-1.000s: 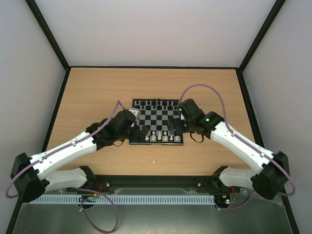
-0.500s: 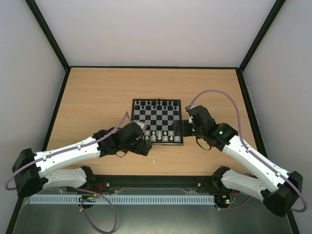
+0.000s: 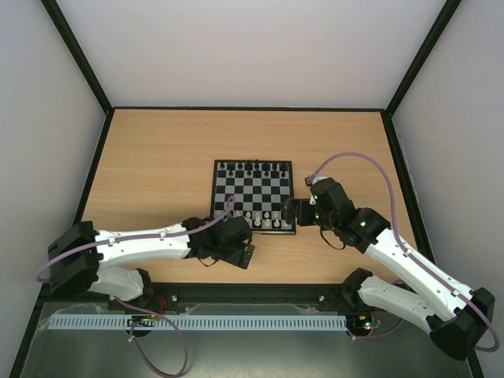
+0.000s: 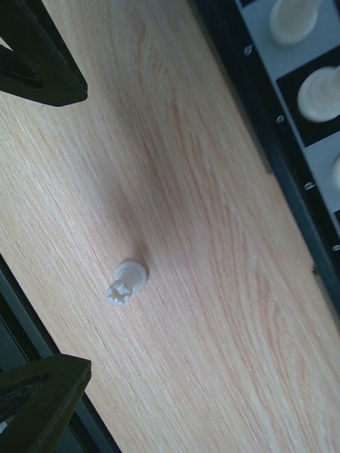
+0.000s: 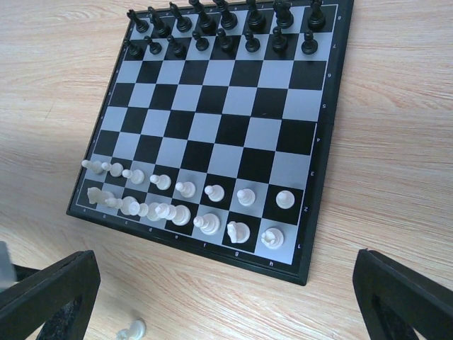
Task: Set up the chess pieces on the board
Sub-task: Pick up the chess piece at the center of the board.
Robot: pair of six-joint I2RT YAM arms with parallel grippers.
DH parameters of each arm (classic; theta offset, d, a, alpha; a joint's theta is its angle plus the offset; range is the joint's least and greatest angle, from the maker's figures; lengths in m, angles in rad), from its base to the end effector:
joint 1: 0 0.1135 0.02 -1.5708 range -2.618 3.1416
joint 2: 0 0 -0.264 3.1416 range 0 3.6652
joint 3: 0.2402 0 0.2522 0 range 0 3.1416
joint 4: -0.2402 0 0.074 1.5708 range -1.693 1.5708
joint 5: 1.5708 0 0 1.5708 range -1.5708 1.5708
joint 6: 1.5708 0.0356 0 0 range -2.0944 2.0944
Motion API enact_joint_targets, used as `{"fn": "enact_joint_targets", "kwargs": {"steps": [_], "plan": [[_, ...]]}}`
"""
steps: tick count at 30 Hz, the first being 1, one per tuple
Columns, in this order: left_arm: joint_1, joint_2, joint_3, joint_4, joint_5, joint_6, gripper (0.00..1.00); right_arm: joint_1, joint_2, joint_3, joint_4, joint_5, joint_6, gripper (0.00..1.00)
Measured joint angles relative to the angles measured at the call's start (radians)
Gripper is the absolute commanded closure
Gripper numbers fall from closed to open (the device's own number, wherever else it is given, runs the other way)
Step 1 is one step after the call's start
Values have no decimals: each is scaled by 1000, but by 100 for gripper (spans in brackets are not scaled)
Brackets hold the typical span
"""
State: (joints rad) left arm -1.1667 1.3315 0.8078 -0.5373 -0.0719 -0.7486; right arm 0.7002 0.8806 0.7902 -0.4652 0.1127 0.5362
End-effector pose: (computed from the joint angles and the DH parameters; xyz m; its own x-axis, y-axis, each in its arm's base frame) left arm 0.1018 -0.2316 0.2038 -0.8662 0.2991 -0.4002 0.4282 0.8572 -0.2862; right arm 0.1511 0.1221 0.2970 -0.6365 0.1275 -0.7607 -0.2815 0.8798 0.3830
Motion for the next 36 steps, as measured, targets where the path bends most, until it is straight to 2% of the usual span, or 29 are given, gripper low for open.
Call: {"fn": "enact_joint_targets", "kwargs": {"steps": [11,14,21,34,36], "plan": [[-52,172,74,-10,-7,-3,3,0,0,-1,9,-23,-1,1],[-52,195,92,-14,-8,-1,10,0,0,-1,21,-30,-1,1],[-52,237,134,-19,-5,19,37,0,0,-2,24,-35,-2,1],[-57,289,150,-34,12,43,67,0,-11,-4,29,-42,-1,1],[-58,289,153,-34,15,46,69,0,-11,-5,31,-43,-2,1]]}}
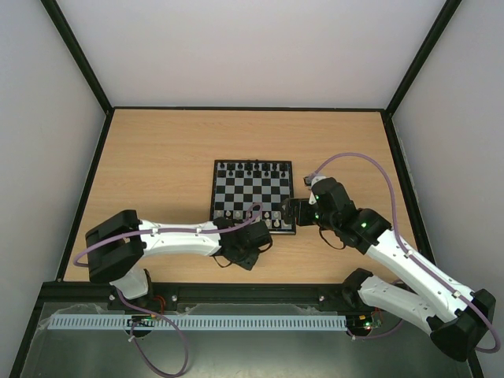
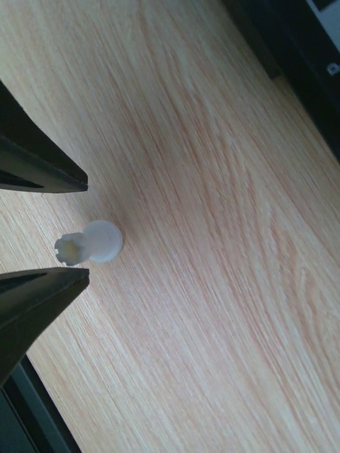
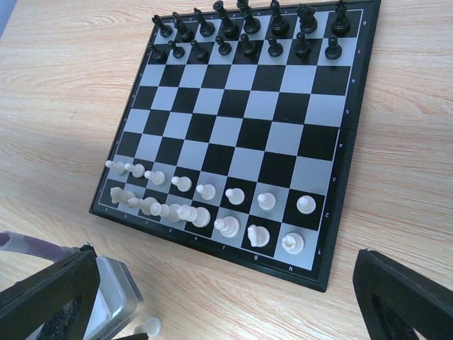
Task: Set up the chess pieces on the board
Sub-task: Pick up the chess piece at the center of the board.
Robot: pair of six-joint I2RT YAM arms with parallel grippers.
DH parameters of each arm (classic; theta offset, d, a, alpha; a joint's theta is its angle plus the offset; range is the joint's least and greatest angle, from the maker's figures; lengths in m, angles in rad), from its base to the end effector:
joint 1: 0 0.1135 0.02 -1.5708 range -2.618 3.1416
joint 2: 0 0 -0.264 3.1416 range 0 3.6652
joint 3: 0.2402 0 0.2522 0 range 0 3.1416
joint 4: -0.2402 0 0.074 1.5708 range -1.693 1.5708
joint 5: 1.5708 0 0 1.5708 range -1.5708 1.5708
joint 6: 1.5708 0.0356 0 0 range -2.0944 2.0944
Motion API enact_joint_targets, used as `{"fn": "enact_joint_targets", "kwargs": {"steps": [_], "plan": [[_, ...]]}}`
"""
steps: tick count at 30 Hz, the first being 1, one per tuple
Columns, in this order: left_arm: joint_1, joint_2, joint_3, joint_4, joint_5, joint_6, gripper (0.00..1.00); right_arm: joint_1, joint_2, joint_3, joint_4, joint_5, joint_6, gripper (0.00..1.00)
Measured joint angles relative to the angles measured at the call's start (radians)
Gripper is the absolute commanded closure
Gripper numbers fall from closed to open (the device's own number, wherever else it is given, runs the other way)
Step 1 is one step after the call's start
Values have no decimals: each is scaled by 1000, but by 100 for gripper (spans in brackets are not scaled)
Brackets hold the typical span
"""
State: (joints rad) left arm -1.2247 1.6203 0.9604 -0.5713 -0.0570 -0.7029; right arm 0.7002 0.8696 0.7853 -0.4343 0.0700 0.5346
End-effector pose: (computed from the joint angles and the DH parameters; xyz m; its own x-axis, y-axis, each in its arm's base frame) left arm 0.1036 -0.2814 0.1711 -0.8470 0.4463 -0.2889 0.5049 0.8454 -0.1744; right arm 0.1499 0.1231 0.3001 -0.6300 0.1338 -0.7650 -0.3200 0.8528 0.4127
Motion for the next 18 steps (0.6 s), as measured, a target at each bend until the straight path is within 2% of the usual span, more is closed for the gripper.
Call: {"fn": "enact_joint_targets", "kwargs": {"steps": [9,18], "plan": [[-6,23,14,-1,4,0,74,0,-4,-5,7,-10,0,1],[-6,45,24,0,4,1,91,0,-10,-9,13,-17,0,0]]}}
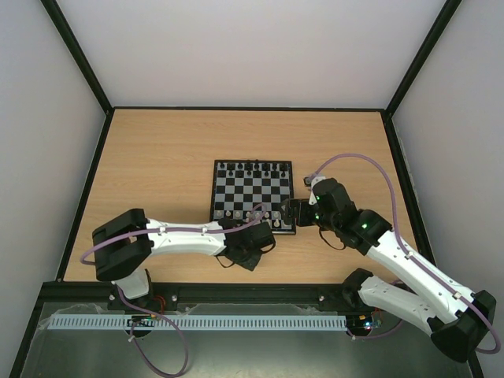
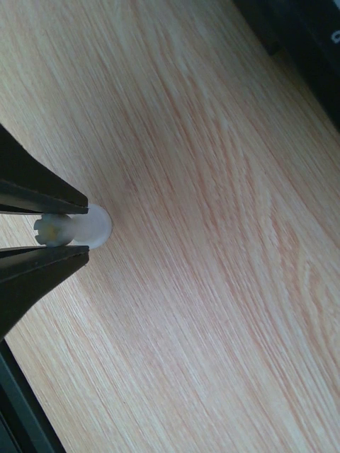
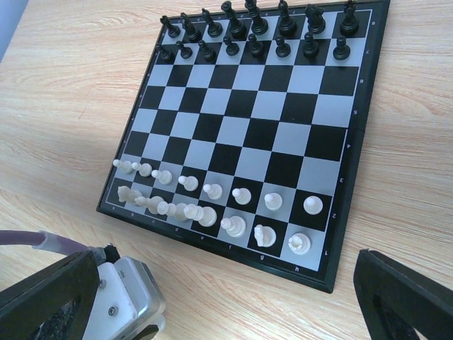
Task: Set up the chess pieces on the board
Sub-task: Pick up the chess piece at the center of the board, then place the chess piece on the chessboard.
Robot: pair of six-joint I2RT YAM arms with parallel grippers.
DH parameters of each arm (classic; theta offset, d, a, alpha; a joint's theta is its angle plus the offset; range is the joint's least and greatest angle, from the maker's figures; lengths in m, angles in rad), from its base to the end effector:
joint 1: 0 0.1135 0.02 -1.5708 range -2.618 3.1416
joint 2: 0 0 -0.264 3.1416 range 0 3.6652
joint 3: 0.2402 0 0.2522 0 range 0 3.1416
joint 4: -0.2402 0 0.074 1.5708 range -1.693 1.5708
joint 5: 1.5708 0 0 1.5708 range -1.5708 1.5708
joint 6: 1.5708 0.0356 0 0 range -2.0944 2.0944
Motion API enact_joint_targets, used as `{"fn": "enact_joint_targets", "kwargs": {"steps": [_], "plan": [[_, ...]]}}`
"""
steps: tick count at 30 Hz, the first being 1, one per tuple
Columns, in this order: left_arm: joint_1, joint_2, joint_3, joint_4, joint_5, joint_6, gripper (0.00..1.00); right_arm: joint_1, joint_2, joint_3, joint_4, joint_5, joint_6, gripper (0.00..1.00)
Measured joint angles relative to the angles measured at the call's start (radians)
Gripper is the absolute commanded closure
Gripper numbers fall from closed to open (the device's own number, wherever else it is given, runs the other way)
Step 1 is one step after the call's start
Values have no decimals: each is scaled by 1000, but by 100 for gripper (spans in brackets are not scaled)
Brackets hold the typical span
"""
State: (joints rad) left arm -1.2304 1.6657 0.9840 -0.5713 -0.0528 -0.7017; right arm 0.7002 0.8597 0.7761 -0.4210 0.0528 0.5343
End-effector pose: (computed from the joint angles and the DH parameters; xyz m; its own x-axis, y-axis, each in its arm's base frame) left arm 0.1044 -0.2890 0.1645 -0.8463 0.4586 -0.2710 0.5100 0.8445 -0.1634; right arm 0.1486 0.1227 0.2999 -0.6279 0.1359 -0.7664 -0.3351 0.8415 0.4238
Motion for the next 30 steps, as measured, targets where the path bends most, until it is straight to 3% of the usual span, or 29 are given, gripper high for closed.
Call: {"fn": "enact_joint_targets", "kwargs": {"steps": [13,22,30], "plan": [[35,-23,38,-94,-49,3,91,0,-11,0,0,-6,0,1],[233,-167,38,-179,-111,20,87,0,-28,-6,2,-28,-6,0],[352,-176,57,-199,-148,50,86,0,-41,-7,3,-47,-11,1]]}}
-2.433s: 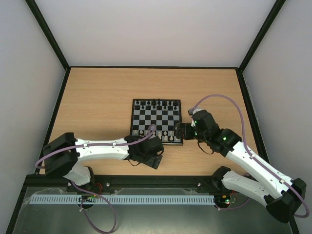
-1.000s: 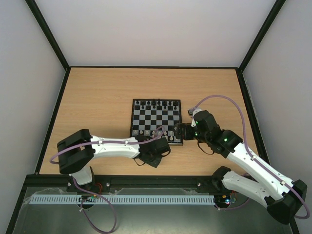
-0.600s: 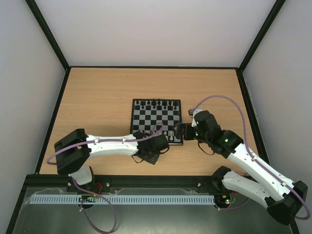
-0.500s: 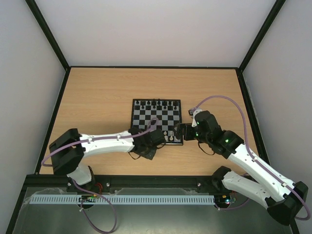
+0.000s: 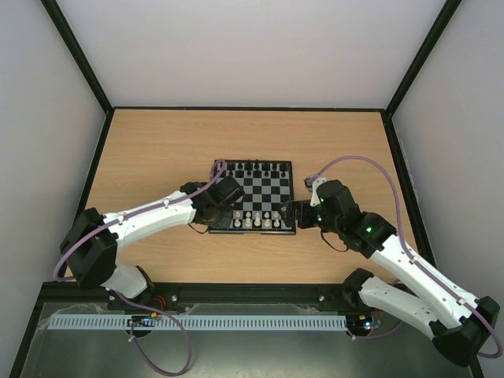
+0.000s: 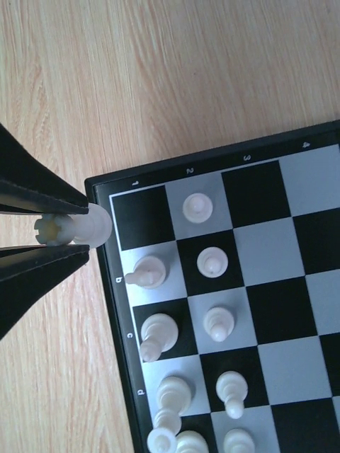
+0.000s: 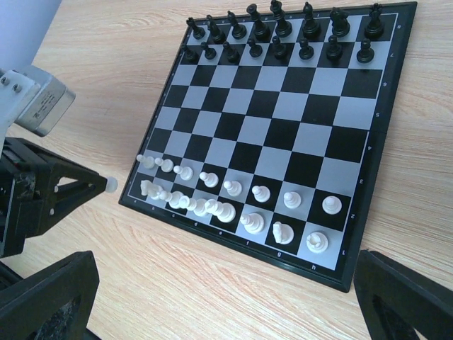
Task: Set up the chess pieces on the board
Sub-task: Place the chess piece on the chessboard.
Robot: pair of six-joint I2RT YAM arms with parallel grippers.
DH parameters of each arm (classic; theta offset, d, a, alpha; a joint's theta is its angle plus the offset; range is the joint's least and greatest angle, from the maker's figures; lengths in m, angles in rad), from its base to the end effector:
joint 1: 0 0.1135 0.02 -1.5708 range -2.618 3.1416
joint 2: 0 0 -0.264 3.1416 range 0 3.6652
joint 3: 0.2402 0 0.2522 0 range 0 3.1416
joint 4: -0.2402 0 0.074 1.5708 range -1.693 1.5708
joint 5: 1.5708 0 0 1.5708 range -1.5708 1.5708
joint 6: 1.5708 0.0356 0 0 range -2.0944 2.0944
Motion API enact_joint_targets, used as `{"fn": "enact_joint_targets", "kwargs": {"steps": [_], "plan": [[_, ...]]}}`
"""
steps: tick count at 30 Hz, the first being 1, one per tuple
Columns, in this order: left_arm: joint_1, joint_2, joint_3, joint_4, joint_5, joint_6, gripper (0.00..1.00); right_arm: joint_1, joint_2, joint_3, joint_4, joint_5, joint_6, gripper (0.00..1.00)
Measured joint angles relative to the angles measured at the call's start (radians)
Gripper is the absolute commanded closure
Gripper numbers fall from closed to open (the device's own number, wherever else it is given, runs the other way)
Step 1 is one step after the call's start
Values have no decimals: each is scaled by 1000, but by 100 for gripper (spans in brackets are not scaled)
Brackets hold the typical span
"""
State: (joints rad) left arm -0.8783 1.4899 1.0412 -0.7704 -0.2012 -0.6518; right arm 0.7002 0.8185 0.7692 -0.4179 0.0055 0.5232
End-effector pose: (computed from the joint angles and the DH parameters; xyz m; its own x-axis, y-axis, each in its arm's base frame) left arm 0.1861 -0.2132 0.2222 -0.9073 0.1628 -0.3877 0.2010 0.9778 -0.0598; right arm 0.1417 0.1191 0.3047 -0.6184 0.1323 -0.7746 -0.3828 0.8102 0.4440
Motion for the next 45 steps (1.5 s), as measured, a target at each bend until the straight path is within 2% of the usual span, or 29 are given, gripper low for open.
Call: {"fn": "enact_joint_targets", "kwargs": {"steps": [45], "plan": [[66,108,-61,133,49,48,84,0,11,-10,14,-42,-3,1]]}}
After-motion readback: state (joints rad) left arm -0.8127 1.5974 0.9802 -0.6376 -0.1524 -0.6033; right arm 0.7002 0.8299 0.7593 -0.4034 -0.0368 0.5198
